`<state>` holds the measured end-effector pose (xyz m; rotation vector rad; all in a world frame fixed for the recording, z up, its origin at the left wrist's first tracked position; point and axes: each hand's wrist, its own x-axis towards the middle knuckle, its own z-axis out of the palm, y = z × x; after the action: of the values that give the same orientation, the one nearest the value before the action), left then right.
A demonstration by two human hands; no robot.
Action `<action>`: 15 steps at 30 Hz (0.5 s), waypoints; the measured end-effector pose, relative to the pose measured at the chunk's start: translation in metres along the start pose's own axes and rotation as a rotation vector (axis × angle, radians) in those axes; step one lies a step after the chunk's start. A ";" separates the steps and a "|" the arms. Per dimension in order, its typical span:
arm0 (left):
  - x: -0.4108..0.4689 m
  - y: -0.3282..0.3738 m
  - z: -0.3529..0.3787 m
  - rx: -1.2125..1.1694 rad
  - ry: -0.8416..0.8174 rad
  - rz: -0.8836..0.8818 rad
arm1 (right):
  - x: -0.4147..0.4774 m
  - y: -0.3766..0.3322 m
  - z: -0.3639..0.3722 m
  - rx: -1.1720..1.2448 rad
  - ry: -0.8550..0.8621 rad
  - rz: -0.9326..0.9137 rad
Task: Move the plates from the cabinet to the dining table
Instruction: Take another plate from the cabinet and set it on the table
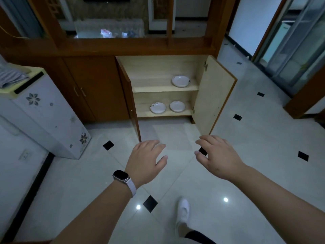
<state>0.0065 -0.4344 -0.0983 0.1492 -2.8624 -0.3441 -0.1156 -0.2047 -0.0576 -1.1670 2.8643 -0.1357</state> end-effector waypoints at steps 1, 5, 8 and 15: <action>0.011 -0.005 0.004 0.003 -0.010 -0.001 | 0.013 0.004 0.004 0.009 -0.010 -0.001; 0.066 -0.025 0.021 0.038 -0.053 -0.028 | 0.074 0.026 0.019 0.050 -0.028 -0.025; 0.115 -0.038 0.035 0.055 -0.081 -0.042 | 0.128 0.048 0.028 0.089 -0.037 -0.036; 0.247 -0.051 0.054 0.106 -0.125 -0.033 | 0.245 0.120 0.019 0.097 -0.072 -0.064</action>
<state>-0.2421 -0.5043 -0.1027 0.2018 -3.0059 -0.2149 -0.3731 -0.2916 -0.0902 -1.2200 2.7263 -0.2281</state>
